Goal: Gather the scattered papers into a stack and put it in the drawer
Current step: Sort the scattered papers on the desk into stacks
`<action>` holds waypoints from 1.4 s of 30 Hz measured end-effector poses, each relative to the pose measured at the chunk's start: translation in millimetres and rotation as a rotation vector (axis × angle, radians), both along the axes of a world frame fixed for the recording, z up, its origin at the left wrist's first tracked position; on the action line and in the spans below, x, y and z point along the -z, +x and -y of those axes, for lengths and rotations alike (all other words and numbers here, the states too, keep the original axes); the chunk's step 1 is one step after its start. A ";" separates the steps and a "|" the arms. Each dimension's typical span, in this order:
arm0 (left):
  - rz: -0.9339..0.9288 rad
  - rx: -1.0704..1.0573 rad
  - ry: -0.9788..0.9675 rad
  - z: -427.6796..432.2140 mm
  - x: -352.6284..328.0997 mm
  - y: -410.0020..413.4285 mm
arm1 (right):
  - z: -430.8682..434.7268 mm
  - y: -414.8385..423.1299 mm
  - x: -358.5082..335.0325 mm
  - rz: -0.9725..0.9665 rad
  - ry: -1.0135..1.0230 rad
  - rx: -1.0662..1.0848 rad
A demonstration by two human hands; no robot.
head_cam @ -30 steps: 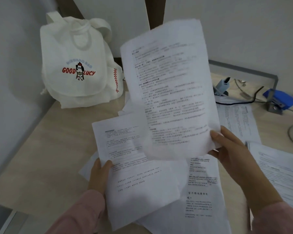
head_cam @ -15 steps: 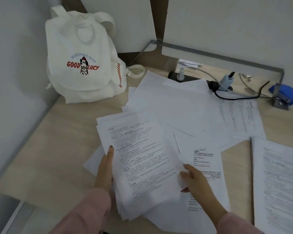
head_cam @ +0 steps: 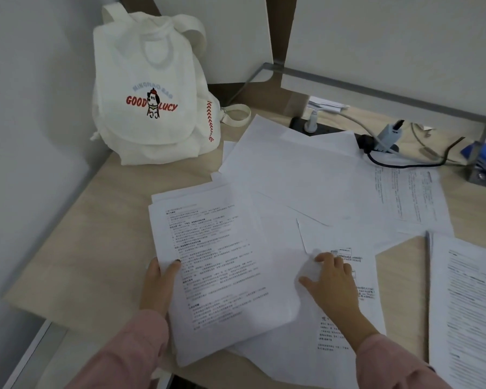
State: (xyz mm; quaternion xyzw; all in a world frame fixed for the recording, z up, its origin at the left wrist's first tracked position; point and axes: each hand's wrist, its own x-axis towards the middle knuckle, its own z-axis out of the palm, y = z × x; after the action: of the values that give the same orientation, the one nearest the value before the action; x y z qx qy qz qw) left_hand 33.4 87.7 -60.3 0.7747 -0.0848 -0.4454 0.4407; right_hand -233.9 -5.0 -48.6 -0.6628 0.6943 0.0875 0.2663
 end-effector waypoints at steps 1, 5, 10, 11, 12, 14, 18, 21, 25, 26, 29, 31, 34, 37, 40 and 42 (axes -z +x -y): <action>-0.006 -0.006 -0.004 -0.5 0.1 -0.2 | 0.5 0.9 1.6 0.013 0.016 0.036; -0.026 -0.001 -0.023 0.3 0.0 -4.5 | 2.4 3.8 0.7 0.170 0.071 0.098; -0.053 0.056 -0.005 2.0 7.9 -5.0 | 7.8 -4.6 -24.1 0.359 0.027 0.153; -0.054 0.066 -0.003 2.5 8.7 -5.3 | 9.8 -8.3 -31.9 0.391 -0.013 0.179; -0.054 0.076 -0.003 3.3 8.2 -5.9 | 12.5 -12.8 -40.1 0.426 -0.060 0.216; -0.052 0.087 -0.001 6.3 6.8 -8.1 | 19.2 -23.5 -57.4 0.514 -0.161 0.319; -0.068 0.077 -0.028 14.5 4.0 -14.3 | 33.2 -42.0 -96.3 0.624 -0.362 0.436; -0.095 0.092 -0.050 20.4 1.9 -20.4 | 34.8 -44.5 -122.9 0.710 -0.533 0.464; -0.142 0.119 -0.094 25.5 -2.3 -28.3 | 24.4 -35.2 -136.3 0.678 -0.646 0.263; -0.156 0.123 -0.097 25.7 -2.6 -29.6 | 20.6 -30.9 -133.7 0.636 -0.622 0.184; -0.188 0.114 -0.093 24.8 -2.1 -30.9 | 6.3 -16.0 -115.0 0.522 -0.532 -0.065; -0.211 0.108 -0.084 24.2 -2.2 -30.1 | -3.1 -7.8 -97.7 0.477 -0.421 -0.158; -0.228 0.108 -0.082 23.4 -5.2 -28.9 | -14.6 0.8 -72.4 0.429 -0.306 -0.212; -0.222 0.092 -0.060 22.1 -3.5 -26.4 | -24.8 7.1 -53.9 0.394 -0.262 -0.250; -0.232 0.068 -0.037 21.0 -1.5 -25.5 | -29.4 9.6 -40.1 0.365 -0.159 -0.292; -0.244 0.056 -0.040 21.1 -2.6 -26.7 | -32.4 12.0 -34.2 0.354 -0.088 -0.319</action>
State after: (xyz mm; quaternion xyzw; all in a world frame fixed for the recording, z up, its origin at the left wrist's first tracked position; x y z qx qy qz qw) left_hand 6.6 66.5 -57.7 0.7032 -0.0610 -0.5465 0.4507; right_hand -221.9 27.4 -14.5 -0.7802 0.5263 -0.0193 0.3375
